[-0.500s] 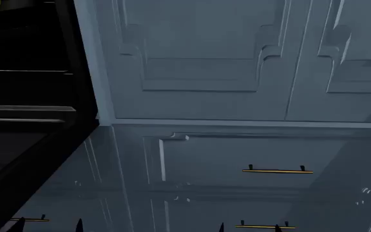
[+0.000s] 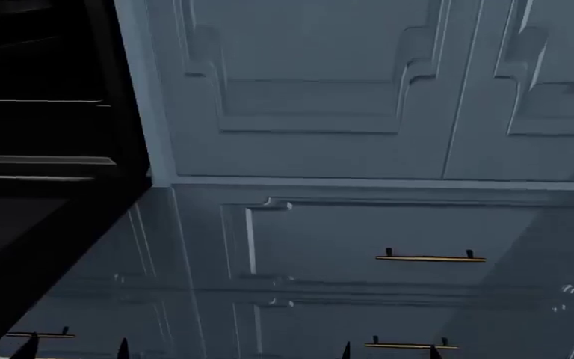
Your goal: Close the oven door
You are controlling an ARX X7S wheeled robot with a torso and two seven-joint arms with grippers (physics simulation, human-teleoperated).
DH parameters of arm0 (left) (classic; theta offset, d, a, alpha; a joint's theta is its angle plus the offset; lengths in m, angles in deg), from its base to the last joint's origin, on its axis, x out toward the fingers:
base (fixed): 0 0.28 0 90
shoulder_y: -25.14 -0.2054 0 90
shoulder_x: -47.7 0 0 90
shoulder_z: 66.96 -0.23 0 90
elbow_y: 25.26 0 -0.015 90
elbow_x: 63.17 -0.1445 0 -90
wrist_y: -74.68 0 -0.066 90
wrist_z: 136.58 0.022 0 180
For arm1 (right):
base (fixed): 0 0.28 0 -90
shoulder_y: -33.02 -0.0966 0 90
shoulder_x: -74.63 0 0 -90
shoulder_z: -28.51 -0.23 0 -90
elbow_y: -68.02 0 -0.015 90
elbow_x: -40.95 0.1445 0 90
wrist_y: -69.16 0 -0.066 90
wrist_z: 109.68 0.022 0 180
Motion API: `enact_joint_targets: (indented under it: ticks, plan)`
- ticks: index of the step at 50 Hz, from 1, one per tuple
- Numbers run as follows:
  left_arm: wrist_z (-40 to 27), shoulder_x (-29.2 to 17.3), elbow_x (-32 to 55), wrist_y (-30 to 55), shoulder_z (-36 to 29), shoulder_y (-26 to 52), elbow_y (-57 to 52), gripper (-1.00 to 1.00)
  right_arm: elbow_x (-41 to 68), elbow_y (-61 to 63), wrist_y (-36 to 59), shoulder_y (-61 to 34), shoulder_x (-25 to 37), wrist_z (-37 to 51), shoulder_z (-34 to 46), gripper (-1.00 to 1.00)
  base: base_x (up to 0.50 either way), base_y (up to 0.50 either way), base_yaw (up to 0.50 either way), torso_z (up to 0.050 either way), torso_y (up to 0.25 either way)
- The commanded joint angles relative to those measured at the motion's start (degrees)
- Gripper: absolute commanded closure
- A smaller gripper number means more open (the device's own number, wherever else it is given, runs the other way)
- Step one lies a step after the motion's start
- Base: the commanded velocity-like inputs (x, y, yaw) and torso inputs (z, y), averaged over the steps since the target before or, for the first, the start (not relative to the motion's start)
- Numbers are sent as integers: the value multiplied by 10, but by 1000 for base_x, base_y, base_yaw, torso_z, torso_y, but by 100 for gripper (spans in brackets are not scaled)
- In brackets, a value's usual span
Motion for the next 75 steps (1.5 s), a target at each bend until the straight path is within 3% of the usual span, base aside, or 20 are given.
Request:
enact_joint_targets:
  ticks: [1, 75]
  plan:
    - [-17, -11, 3, 0, -17, 0, 0, -100, 9, -3, -5, -1, 11, 15, 15, -100, 0, 0, 0, -50, -10]
    - [-64, -50, 42, 7, -64, 7, 0, -100, 25, -5, 1, -9, 51, 73, 71, -100, 0, 0, 0, -50, -3]
